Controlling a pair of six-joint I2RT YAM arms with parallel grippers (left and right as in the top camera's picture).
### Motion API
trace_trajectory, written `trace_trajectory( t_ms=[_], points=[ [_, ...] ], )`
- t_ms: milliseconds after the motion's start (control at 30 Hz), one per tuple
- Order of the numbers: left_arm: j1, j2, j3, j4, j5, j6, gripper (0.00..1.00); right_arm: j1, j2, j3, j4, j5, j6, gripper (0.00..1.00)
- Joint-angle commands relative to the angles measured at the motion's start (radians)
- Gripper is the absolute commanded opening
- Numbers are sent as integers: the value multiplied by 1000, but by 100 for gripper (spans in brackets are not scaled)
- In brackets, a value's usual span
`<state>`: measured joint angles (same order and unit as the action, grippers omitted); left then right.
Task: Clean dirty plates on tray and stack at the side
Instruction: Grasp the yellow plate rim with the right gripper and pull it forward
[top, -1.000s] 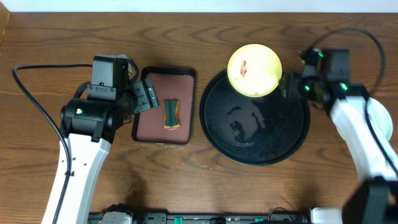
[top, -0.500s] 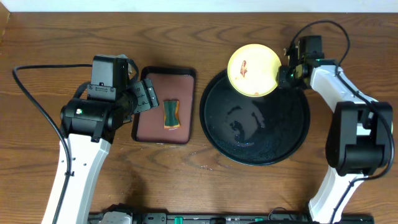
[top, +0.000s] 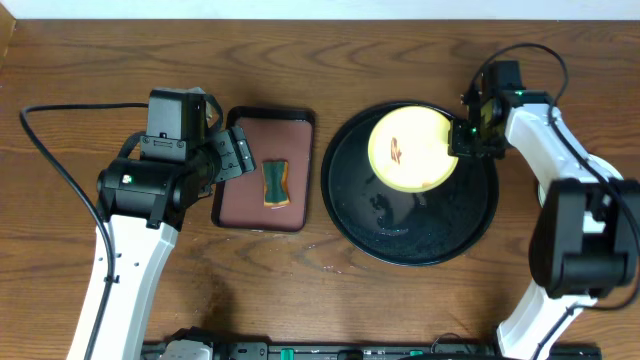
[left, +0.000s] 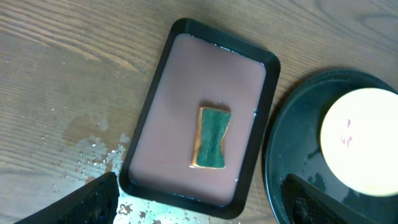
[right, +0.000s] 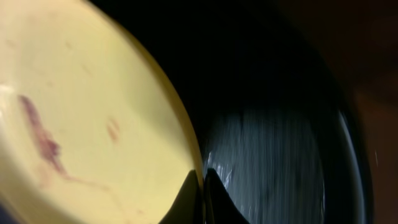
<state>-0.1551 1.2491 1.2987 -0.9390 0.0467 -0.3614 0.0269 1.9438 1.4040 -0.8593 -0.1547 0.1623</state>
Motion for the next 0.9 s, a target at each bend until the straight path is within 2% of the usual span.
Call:
trace_trajectory(
  t_ms=[0,100,267,333,400,533,600,667,867],
  points=[
    [2,-2,14,-3,-2,10,84,36,-76,2,-144,6,133,1],
    [2,-2,14,-3,-2,10,84,57,-72,-19,-216,5,217,1],
    [2,-2,14,-3,-2,10,84,76,-72,-109,-134,51,297,2],
    [2,-2,14,-3,-2,10,84,74,-72,-122,-128,50,297,40],
    [2,-2,14,-3,-2,10,84,69,-74,-110,-116,49,207,47],
    [2,-2,14,-3,-2,10,84,73,-74,-71,-87,30,-49,47],
    [2,-2,14,-3,-2,10,84,77,-72,-72,-57,31,-170,38],
    [2,-2,14,-3,-2,10,84,77,-63,-77,-51,31,-187,30],
    [2,-2,14,-3,-1,10,84,77,-2,-81,-12,51,-186,29]
  ],
)
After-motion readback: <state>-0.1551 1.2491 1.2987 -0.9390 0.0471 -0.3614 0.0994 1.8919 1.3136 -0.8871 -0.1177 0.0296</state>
